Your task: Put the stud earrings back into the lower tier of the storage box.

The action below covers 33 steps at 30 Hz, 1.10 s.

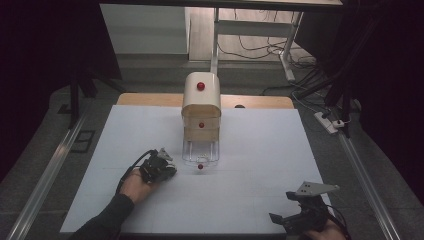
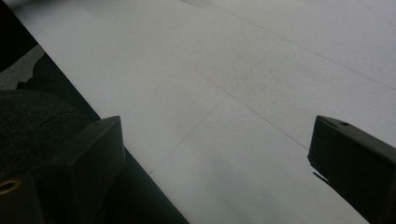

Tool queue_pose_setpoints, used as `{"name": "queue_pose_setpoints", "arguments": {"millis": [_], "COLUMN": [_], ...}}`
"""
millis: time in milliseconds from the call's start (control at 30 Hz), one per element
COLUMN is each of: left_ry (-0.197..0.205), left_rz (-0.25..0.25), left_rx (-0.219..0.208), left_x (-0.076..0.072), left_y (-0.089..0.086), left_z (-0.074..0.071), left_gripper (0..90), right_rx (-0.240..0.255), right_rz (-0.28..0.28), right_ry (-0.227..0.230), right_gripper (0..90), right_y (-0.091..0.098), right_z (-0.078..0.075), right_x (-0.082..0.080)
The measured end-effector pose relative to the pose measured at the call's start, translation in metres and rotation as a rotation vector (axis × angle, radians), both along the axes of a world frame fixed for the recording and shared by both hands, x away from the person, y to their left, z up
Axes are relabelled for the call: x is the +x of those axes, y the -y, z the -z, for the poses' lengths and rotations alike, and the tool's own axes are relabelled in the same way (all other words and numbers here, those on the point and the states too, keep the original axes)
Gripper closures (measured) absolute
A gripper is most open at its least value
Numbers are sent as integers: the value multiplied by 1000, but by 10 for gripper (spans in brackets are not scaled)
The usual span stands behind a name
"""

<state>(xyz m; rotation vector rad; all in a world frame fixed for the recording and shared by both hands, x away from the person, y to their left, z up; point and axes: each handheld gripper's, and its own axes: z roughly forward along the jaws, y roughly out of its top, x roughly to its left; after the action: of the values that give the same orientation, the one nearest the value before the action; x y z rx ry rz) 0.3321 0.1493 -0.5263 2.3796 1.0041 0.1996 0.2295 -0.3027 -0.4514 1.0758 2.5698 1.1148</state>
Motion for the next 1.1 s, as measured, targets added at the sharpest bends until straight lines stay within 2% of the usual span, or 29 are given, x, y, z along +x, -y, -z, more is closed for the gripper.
{"name": "queue_pose_setpoints", "arguments": {"millis": [167, 267, 400, 667, 767, 833, 967, 1100], "left_ry": [-20, -37, -31, 12, 33, 65, 66, 89], "left_rz": [-12, -23, -29, -65, -65, -71, -83, -89], "left_rx": [-17, -9, -35, -134, -150, -145, -179, -199], "left_x": [2, 3, 3, 0, -1, -4, -4, -6], "left_y": [-1, 0, -1, -11, -12, -12, -12, -11], "left_z": [0, -3, -8, -27, -33, -37, -42, -49], "left_gripper": [870, 871, 871, 871, 871, 870, 870, 870], "right_rx": [0, 1, 0, 2, 2, 4, 7, 10], "right_rz": [1, 2, 1, 1, 1, 2, 3, 3], "right_ry": [0, 1, 1, 1, 0, 2, 1, -1], "right_gripper": [35, 35, 35, 35, 35, 35, 35, 35], "right_y": [0, 0, 0, 0, 1, 1, 1, 1], "right_z": [0, 0, 0, 0, 0, 0, 0, 0], "right_x": [0, 0, 0, 0, 0, 0, 0, 0]}}
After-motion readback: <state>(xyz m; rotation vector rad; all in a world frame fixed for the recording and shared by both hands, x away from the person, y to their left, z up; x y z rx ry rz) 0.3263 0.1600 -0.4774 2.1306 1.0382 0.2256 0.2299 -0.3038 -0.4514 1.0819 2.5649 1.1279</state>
